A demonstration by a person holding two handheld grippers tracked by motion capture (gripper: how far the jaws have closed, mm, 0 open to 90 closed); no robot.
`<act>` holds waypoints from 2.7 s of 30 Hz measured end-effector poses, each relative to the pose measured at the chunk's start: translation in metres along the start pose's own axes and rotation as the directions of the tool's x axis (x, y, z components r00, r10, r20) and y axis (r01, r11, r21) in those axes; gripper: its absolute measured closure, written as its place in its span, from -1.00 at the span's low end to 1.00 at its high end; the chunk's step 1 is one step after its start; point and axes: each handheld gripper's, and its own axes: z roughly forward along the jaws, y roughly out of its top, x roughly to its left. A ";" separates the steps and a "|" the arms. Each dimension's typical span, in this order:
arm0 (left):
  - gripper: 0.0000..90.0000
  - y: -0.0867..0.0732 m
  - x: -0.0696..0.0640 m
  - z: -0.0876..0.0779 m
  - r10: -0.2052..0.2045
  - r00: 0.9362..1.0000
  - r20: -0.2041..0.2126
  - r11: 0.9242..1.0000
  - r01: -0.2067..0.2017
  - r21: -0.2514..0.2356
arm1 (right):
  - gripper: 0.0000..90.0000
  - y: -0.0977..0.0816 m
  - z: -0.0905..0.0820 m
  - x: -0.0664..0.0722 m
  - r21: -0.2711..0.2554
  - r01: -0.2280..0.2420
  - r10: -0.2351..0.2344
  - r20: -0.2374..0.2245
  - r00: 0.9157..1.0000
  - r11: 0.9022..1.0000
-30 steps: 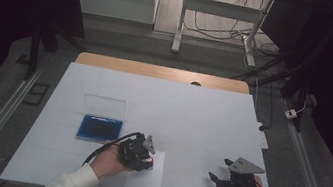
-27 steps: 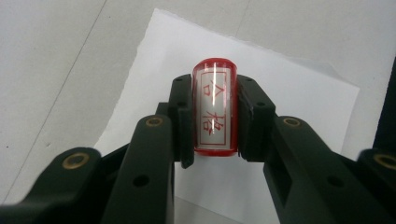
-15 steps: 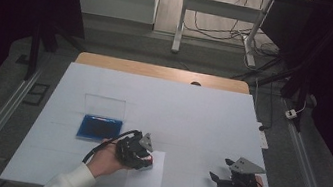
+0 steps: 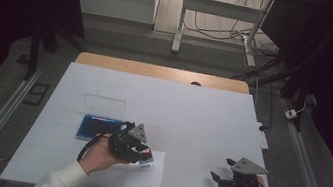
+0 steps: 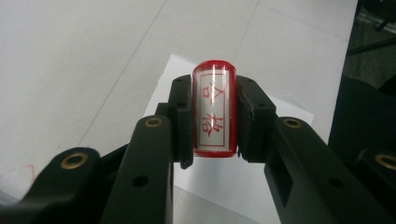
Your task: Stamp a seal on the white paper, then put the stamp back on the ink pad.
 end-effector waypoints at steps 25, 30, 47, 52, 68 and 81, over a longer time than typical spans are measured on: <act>0.55 -0.026 0.022 -0.040 -0.091 0.993 -0.081 0.994 0.086 -0.063 | -0.48 0.000 0.001 0.000 0.000 -0.002 0.002 -0.005 1.000 1.000; 0.55 -0.041 0.035 -0.054 -0.139 0.981 -0.133 0.989 0.131 -0.066 | -0.48 0.000 0.000 0.000 0.002 -0.002 0.002 0.000 1.000 1.000; 0.55 -0.079 0.073 -0.067 -0.255 0.936 -0.244 0.967 0.254 -0.038 | -0.47 0.000 0.000 0.001 0.002 -0.003 0.003 -0.003 1.000 1.000; 0.55 -0.082 0.080 -0.065 -0.269 0.927 -0.259 0.962 0.273 -0.024 | -0.47 -0.001 0.000 0.001 0.003 -0.002 0.002 -0.002 1.000 1.000; 0.55 -0.086 0.098 -0.045 -0.285 0.904 -0.320 0.949 0.312 0.035 | -0.47 -0.001 0.001 0.000 0.011 -0.002 0.002 -0.003 1.000 1.000; 0.03 -0.089 0.091 -0.050 -0.267 0.899 -0.346 0.961 0.274 -0.029 | -0.47 -0.001 0.001 0.000 0.012 -0.004 0.004 -0.007 1.000 1.000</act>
